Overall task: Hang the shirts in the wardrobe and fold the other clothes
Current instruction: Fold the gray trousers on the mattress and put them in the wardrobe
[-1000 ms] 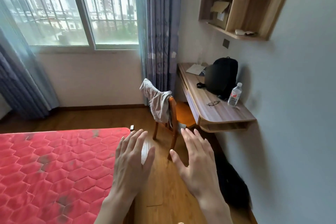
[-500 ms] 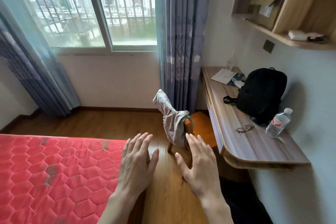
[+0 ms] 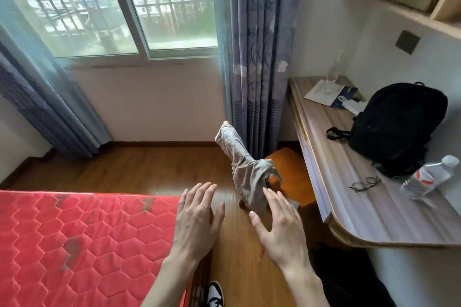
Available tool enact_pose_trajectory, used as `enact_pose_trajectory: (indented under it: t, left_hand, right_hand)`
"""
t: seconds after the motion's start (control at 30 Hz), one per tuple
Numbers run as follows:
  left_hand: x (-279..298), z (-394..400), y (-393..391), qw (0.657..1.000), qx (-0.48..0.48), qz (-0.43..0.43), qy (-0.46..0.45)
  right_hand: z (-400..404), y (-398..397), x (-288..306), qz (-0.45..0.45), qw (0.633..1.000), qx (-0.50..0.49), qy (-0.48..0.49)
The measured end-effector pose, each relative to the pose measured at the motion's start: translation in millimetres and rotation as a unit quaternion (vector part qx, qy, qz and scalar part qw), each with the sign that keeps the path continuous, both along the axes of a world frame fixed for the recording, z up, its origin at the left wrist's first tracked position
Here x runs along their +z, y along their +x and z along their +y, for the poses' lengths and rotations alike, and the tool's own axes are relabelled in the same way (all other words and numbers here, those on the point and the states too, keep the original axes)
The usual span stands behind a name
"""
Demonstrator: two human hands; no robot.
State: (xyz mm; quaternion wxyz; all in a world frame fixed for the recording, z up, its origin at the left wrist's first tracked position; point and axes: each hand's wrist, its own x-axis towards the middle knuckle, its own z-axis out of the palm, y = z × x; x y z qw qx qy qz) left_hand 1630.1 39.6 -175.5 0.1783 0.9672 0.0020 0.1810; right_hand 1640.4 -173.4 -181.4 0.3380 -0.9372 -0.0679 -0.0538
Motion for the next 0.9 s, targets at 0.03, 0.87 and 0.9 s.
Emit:
enact_pose_trajectory:
  t: [0.03, 0.87, 0.9]
  left_hand:
    - [-5, 4, 14, 1.0, -0.005, 0.006, 0.0]
    - [-141, 75, 317, 0.982, -0.146, 0.115, 0.039]
    - [-145, 77, 326, 0.982, -0.147, 0.112, 0.048]
  right_hand:
    - [5, 10, -4, 0.016, 1.0, -0.008, 0.023]
    - [82, 193, -138, 0.43, 0.84, -0.307, 0.12]
    - [83, 196, -146, 0.429, 0.836, -0.312, 0.14]
